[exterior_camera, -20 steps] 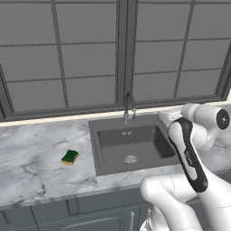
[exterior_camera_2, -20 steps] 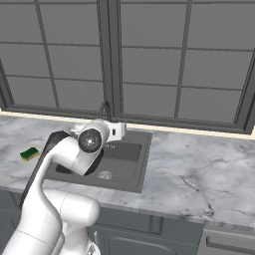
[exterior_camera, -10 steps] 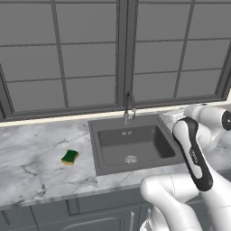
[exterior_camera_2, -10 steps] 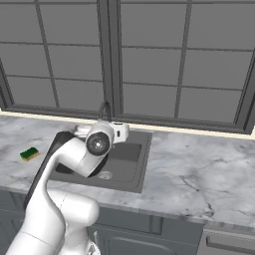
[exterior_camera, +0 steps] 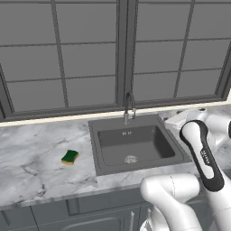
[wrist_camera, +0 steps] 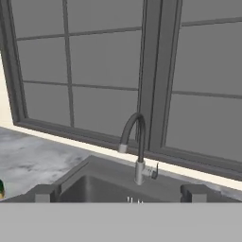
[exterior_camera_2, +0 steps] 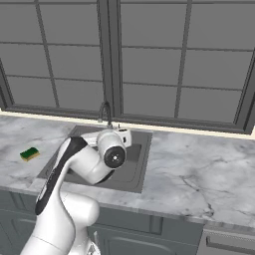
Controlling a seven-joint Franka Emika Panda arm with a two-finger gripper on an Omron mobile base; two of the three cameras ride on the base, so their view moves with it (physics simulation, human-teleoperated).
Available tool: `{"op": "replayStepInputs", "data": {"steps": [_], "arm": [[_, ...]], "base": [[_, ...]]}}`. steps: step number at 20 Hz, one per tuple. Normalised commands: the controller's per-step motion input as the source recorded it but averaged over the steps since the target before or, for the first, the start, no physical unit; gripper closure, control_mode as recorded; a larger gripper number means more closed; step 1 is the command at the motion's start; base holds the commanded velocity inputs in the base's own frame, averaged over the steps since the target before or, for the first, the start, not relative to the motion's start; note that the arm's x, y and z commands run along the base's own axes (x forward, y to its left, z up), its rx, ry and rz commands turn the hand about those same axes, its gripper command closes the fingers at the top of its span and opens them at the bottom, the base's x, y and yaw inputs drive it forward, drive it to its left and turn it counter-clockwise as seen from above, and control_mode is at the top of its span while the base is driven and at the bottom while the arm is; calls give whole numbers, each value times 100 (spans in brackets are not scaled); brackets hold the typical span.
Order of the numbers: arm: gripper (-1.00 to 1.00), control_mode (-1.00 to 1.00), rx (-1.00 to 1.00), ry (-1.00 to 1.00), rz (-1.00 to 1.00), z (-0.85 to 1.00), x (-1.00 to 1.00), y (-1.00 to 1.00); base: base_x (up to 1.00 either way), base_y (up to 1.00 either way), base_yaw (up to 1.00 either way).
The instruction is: Soak the sponge with water for a few seconds and then drop it inside the sink.
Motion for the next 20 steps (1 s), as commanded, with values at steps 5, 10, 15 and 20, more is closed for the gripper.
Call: {"op": "replayStepInputs", "data": {"steps": [5,10,15,20], "arm": [[-100,-100,0,-3,15,-14,12,0],[-100,-100,0,0,5,-2,31,0],[-100,-100,0,0,0,-1,28,0],[-100,-100,0,0,0,-15,32,0]], "base": [[0,0,0],[0,0,0],[0,0,0],[0,0,0]]}}
